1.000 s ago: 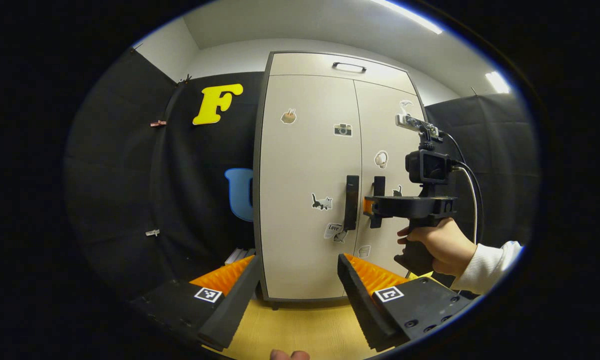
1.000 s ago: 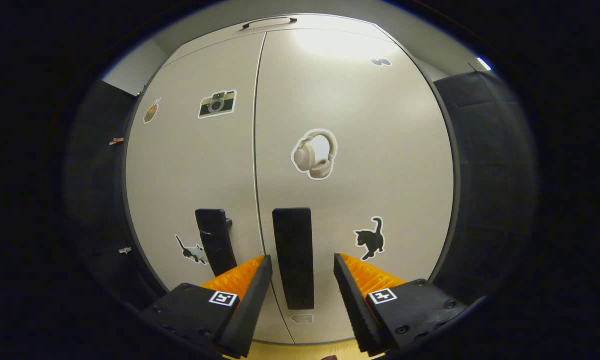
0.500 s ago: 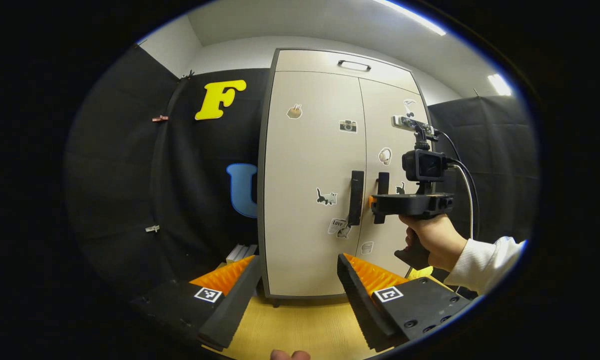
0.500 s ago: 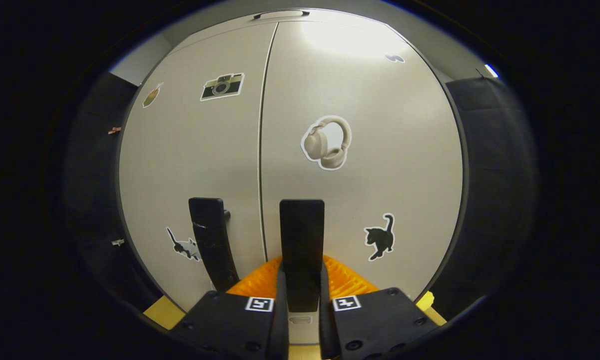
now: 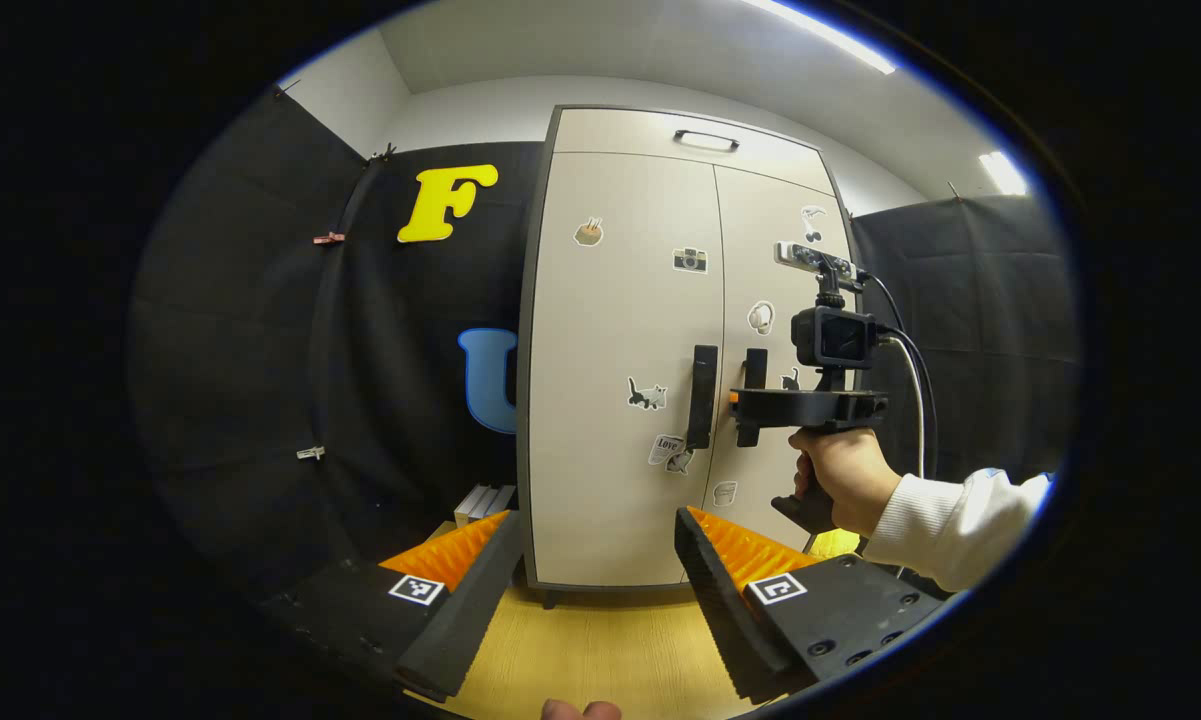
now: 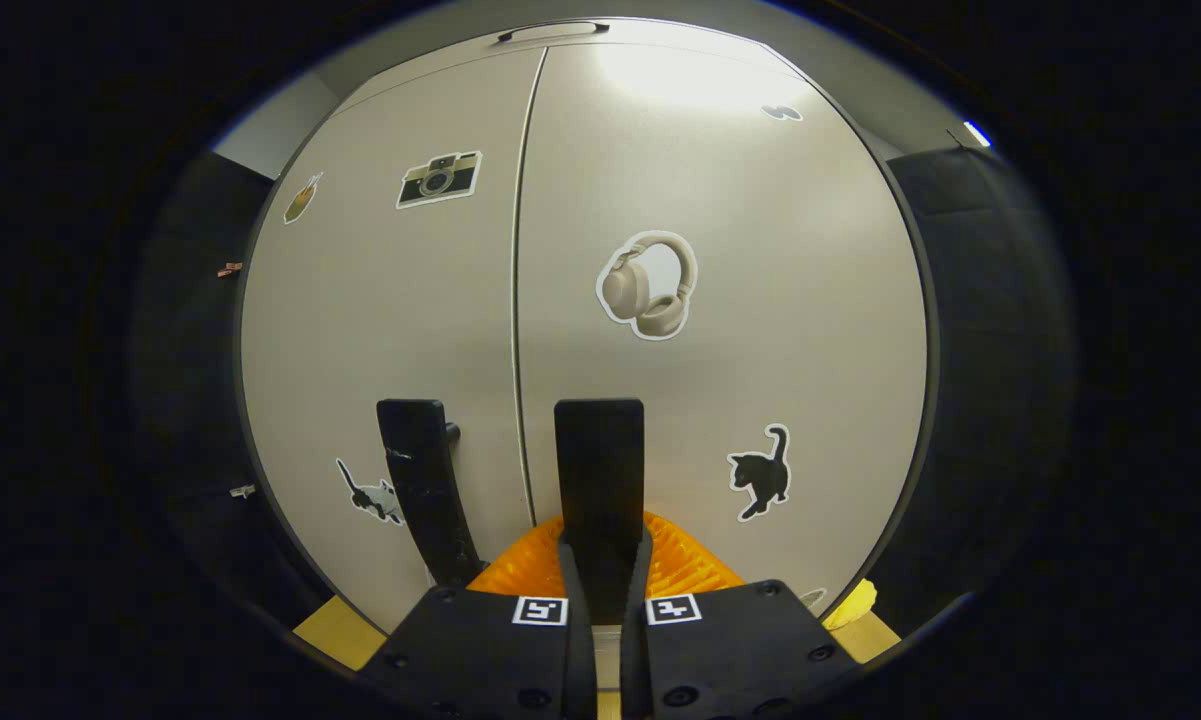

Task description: Open the right door of the double-door shoe cabinet with the right hand, and open the left door with the left hand.

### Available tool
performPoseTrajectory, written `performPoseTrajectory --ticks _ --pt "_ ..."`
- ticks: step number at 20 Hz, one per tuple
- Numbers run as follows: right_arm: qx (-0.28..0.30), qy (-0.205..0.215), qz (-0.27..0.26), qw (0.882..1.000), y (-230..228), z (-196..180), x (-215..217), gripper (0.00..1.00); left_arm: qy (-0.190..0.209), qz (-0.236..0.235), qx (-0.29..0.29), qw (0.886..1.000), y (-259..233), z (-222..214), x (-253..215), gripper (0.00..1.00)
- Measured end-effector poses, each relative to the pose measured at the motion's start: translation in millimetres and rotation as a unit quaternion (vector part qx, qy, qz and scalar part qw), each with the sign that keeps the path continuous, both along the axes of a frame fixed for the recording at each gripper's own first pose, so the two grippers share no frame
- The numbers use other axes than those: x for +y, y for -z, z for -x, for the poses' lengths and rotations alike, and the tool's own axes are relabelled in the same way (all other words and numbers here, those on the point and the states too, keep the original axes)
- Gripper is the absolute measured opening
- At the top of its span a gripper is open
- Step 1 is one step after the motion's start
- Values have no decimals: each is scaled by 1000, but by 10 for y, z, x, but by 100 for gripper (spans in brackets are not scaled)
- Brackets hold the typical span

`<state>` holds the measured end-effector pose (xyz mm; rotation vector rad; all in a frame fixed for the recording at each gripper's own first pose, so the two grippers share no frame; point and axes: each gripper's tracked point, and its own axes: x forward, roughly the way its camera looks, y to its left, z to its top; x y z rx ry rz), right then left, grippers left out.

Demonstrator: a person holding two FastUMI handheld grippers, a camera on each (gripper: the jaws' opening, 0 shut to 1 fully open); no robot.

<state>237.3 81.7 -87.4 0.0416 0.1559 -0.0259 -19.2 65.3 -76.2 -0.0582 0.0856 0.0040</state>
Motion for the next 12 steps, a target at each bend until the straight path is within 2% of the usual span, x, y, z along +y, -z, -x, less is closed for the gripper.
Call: performPoseTrajectory --ticks 2,6,9,12 --pt "-1 0 16 1000 -17 51 -10 13 -9 1 -1 1000 -28 75 31 94" --pt "-15 -1 -2 1000 -94 212 -49 13 -30 -1 -2 1000 -54 210 95 94" --pt "-22 -23 -22 999 -142 382 -127 13 -41 1 2 999 -25 310 85 94" --pt "-23 -43 -16 999 -187 505 -191 13 -46 -6 6 999 -23 344 57 94"
